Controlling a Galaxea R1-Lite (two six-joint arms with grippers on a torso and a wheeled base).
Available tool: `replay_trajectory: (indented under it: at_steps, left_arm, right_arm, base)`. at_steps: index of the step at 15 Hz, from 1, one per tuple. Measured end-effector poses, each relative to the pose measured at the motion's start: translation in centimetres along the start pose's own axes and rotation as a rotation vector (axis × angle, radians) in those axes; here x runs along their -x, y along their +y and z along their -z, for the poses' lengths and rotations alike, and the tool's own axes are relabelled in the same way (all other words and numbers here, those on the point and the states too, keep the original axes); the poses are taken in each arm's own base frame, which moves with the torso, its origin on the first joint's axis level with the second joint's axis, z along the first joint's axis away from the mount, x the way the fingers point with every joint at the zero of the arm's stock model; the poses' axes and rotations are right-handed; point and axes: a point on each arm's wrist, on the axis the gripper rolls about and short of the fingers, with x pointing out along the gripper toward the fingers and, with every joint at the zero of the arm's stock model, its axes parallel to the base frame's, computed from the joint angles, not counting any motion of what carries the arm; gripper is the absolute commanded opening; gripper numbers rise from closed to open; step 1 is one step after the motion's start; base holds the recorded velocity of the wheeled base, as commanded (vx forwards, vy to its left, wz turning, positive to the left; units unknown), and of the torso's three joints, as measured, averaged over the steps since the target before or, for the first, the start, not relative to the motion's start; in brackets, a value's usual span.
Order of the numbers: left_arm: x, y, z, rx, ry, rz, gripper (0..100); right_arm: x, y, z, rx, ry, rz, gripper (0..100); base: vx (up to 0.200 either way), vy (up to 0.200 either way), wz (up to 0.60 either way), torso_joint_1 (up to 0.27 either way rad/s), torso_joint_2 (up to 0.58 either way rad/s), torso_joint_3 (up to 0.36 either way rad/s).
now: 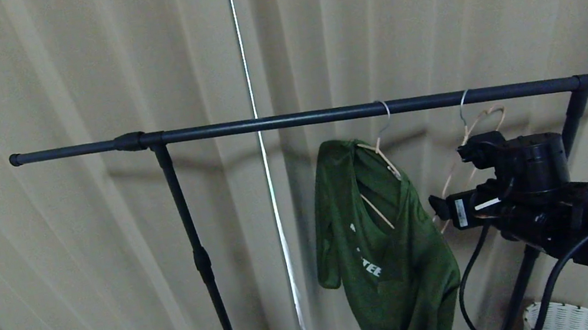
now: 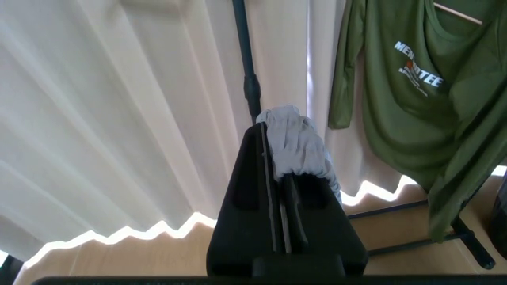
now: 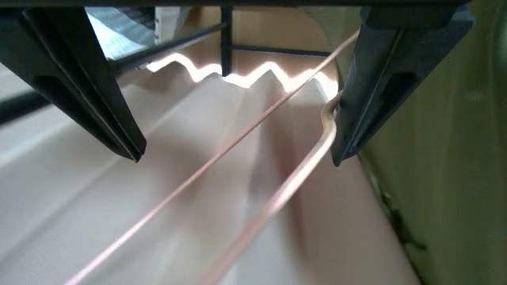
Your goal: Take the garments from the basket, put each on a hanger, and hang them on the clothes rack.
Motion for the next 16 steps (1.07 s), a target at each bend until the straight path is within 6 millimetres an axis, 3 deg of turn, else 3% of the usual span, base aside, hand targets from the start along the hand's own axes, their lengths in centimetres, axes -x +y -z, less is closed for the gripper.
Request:
replay_trajectory:
  at_steps: [10, 16]
  left_arm:
    - [0.2, 0.0, -0.1, -0.001, -0.012, -0.001, 0]
    - [0.2, 0.0, -0.1, -0.001, -0.012, -0.002, 0]
  right_arm:
    - [3.9, -3.9, 0.5, -0.026, -0.007, 0.060, 100]
    - [3.6, -4.2, -0.2, -0.032, -0.022, 0.011, 100]
  base:
    - [0.000, 0.000, 0.00, 0.000, 0.00, 0.000]
    - [0.000, 0.000, 0.00, 0.000, 0.00, 0.000]
